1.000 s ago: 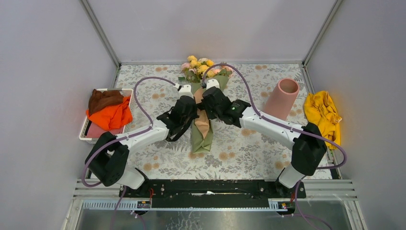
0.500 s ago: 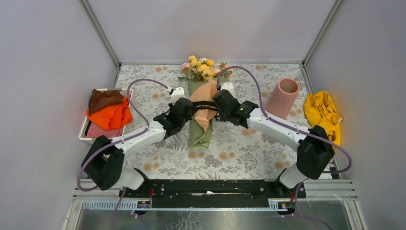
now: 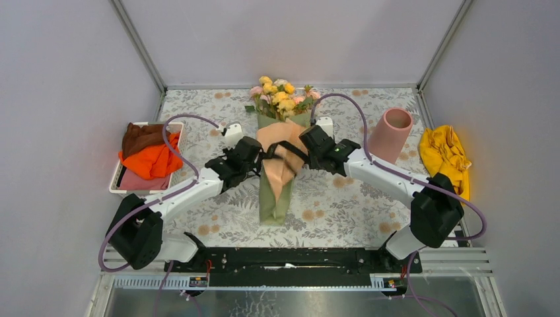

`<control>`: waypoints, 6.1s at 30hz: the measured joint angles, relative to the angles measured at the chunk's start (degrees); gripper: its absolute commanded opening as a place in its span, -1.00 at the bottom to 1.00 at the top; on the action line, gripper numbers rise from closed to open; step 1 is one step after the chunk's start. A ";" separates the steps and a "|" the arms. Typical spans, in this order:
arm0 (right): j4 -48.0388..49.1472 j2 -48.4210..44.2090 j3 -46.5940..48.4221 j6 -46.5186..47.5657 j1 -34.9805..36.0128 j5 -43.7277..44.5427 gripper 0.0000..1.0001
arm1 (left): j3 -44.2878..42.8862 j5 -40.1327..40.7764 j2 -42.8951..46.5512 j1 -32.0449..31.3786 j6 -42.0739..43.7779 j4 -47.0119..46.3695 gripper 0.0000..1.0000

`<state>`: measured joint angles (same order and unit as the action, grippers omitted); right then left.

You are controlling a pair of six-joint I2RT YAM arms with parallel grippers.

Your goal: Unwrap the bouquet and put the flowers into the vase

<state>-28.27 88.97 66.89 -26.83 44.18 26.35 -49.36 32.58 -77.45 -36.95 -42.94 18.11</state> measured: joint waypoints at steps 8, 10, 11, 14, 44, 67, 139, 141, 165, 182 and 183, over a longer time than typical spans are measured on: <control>1.97 -4.79 -0.02 2.89 -1.11 -3.98 0.04 | 3.48 -1.25 0.68 0.31 -0.02 0.31 -0.90; 3.72 -5.35 0.02 3.67 -0.96 -6.86 0.02 | 3.48 -1.57 0.70 0.31 -0.02 0.20 -0.90; 4.42 -5.31 0.13 4.11 -0.74 -8.17 0.03 | 3.48 -1.70 0.70 0.31 0.00 0.15 -0.90; 5.62 -4.07 0.72 5.38 0.85 -11.58 0.03 | 3.48 -1.95 0.90 0.31 0.07 0.13 -0.90; 9.81 9.66 6.97 9.46 5.66 -24.52 0.08 | -4.46 -0.96 20.59 0.31 1.44 9.33 -0.71; 10.25 9.66 5.57 9.31 10.67 -24.02 0.08 | -12.83 6.82 23.50 0.31 3.58 14.47 -0.46; 2.01 20.22 19.65 12.52 12.87 -8.96 -0.11 | -5.01 2.93 24.17 0.31 1.68 7.89 0.02; 1.81 21.29 20.28 12.92 12.87 -9.16 -0.16 | -5.01 3.19 24.17 0.31 1.68 8.39 0.02; 0.57 19.06 21.84 13.60 12.87 -2.82 -0.84 | -4.66 3.08 23.52 0.31 1.68 8.79 0.02; 0.20 -2.73 10.34 9.42 8.55 6.21 -0.80 | 0.79 -5.95 20.26 0.31 2.82 0.61 0.03; 0.09 -3.87 9.40 9.14 8.22 6.86 -0.80 | 1.14 -7.19 19.71 0.31 3.13 -0.35 0.03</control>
<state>-28.18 85.10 76.29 -17.69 52.40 33.21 -48.23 25.39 -57.74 -36.64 -39.81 17.76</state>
